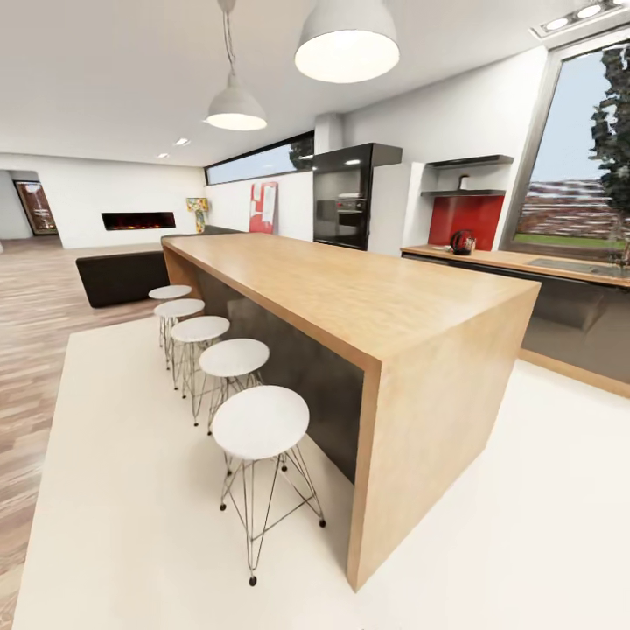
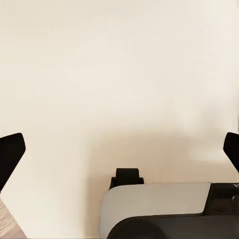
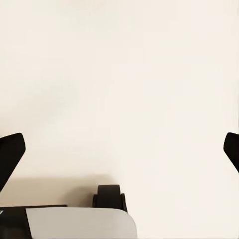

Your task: Set up a coffee station on the kitchen countertop: keep the coffee maker on the countertop, move the bottle of coffee from the kitchen shelf to the counter next to the coffee maker, place a paper coffee filter on top of the coffee maker, put the saucer next to the coffee maker with the coffee cup on the saucer, and place the electric kettle next to the coffee maker.

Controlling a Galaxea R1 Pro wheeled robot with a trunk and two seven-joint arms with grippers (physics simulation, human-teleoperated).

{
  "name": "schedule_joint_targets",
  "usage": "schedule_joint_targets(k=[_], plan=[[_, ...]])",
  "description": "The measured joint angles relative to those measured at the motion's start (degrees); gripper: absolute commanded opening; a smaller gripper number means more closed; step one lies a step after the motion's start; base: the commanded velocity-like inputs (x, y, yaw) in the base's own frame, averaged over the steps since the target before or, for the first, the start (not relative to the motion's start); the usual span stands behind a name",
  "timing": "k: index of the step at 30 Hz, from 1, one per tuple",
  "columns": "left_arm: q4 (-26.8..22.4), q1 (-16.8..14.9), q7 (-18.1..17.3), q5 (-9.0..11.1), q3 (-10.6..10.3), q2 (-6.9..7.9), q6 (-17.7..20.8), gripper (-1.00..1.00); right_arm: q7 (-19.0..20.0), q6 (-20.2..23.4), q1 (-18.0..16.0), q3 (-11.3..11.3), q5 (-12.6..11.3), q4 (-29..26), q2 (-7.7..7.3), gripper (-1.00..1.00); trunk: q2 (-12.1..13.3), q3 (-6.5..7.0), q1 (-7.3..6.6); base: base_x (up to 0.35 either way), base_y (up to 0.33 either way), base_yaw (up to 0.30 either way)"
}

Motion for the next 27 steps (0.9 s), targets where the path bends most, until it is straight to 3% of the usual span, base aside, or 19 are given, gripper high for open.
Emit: schedule_joint_targets(k=[27], plan=[[0.0, 0.0, 0.0, 0.0, 0.0, -0.08, -0.1, 1.0, -0.1, 0.0, 0.0, 0.0, 0.0, -0.1, -0.01, 1.0, 0.0, 0.0, 0.0, 0.0, 0.0, -0.255]])
